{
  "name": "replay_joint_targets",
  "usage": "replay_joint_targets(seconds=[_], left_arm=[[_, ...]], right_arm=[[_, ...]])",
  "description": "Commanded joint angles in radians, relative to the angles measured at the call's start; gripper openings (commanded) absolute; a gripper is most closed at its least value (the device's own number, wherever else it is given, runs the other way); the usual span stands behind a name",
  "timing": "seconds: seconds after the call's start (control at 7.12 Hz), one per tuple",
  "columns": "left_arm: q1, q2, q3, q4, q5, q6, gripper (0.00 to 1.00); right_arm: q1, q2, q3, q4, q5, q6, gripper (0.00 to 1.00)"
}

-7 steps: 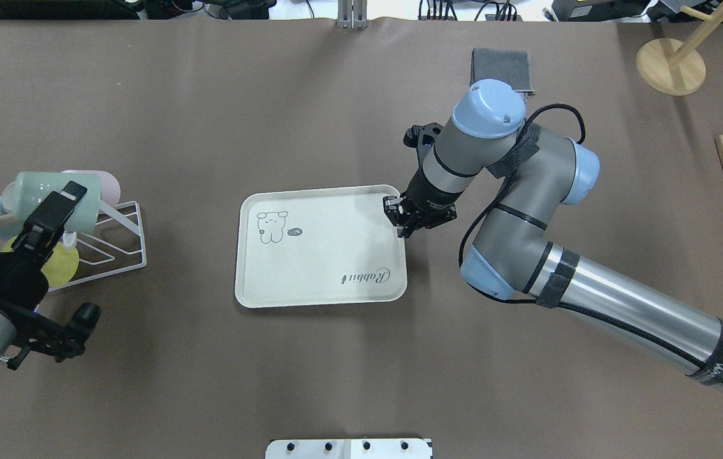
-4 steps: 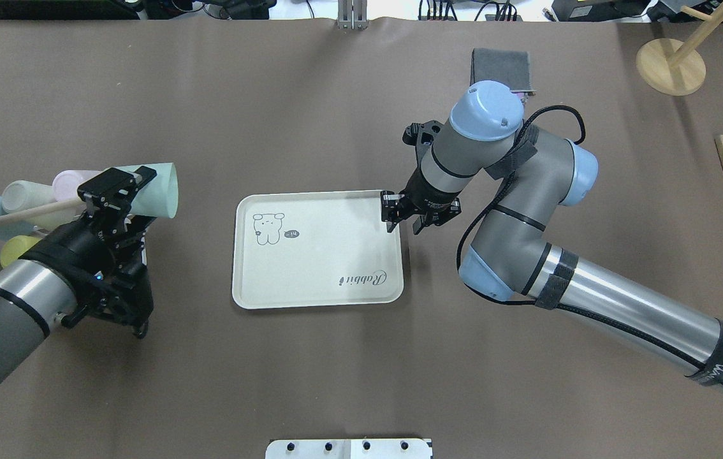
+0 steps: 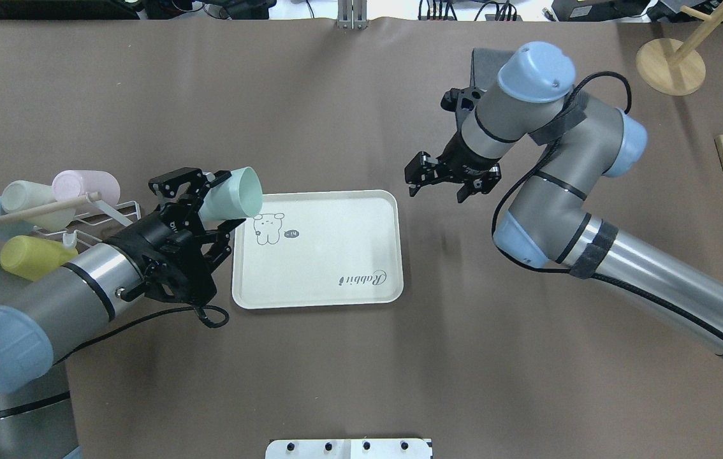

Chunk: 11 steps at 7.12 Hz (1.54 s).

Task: Pick up and place green cup on tray

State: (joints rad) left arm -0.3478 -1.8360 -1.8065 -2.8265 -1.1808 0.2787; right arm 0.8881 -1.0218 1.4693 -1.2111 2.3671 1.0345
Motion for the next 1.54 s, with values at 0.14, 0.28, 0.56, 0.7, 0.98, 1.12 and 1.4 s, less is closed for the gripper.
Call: replay_joint_targets(seconds=[0.14, 0.28, 0.56, 0.7, 0.98, 1.12, 1.4], left_arm=[[0.003, -0.138, 0.189, -0.196, -0.097, -0.37, 0.17], [-0.005, -0.146, 0.206, -0.238, -0.097, -0.442, 0.14], [-0.022, -0.164, 0.304, -0.293, -0.099, -0.602, 0.14], [-0.02, -0.189, 0.384, -0.298, -0.117, -0.654, 0.14], [-0.022, -0.25, 0.527, -0.42, -0.118, -0.654, 0.14], [-0.022, -0.25, 0.53, -0.433, -0.134, -0.661, 0.14], [-0.016, -0.253, 0.547, -0.435, -0.146, -0.662, 0.15]], right_arm=[[0.15, -0.095, 0.06, -0.01, 0.084, -0.135, 1.0], [0.207, -0.15, 0.063, -0.008, 0.093, -0.272, 1.0], [0.287, -0.268, 0.081, -0.01, 0.094, -0.456, 1.0], [0.293, -0.331, 0.138, -0.01, 0.083, -0.482, 1.0], [0.351, -0.476, 0.223, -0.01, 0.067, -0.638, 1.0], [0.391, -0.527, 0.229, -0.01, 0.04, -0.699, 1.0], [0.429, -0.61, 0.253, -0.013, -0.04, -0.758, 1.0]])
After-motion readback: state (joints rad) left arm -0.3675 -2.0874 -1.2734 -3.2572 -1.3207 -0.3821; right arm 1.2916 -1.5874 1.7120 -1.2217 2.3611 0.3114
